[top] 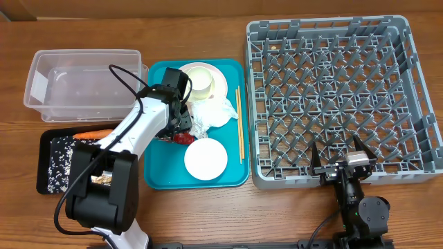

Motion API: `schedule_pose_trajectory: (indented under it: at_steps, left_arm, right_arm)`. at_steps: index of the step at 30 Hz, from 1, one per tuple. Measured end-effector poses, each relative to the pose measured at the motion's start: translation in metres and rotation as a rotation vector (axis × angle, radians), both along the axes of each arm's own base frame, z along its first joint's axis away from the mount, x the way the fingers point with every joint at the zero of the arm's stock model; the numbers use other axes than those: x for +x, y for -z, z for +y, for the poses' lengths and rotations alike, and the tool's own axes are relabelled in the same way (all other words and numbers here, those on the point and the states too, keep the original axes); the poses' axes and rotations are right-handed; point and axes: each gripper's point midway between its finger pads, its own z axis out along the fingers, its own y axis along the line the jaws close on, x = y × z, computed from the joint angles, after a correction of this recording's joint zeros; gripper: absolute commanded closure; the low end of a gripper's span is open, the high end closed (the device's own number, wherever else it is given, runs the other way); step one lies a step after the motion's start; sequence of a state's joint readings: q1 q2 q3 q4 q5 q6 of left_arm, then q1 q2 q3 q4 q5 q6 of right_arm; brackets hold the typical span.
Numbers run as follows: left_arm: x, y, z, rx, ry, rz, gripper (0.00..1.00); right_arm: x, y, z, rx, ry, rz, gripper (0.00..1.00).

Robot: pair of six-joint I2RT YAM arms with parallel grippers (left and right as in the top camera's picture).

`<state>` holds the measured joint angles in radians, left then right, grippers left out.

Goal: Sort waste into correct bins and load items into the dishwasher
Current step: 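Return the pink bowl to the teal tray and release it, then grasp the red snack wrapper with the left gripper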

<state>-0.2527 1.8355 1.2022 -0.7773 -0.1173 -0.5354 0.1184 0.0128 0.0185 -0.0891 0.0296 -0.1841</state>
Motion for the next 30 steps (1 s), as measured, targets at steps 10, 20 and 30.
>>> schedule_pose_trajectory:
  at_steps: [10,20,30]
  left_arm:
    - [0.0,0.001,-0.001,-0.008,-0.009,0.004,0.67]
    - [-0.006,0.017,0.0,0.003,-0.012,0.053,0.96]
    - [-0.015,-0.008,0.002,0.026,-0.004,0.133,0.96]
  right_arm:
    - [0.0,0.0,0.0,0.0,0.0,0.0,0.0]
    - [0.0,0.0,0.0,0.0,0.0,0.0,0.0]
    - [0.0,0.0,0.0,0.0,0.0,0.0,0.0]
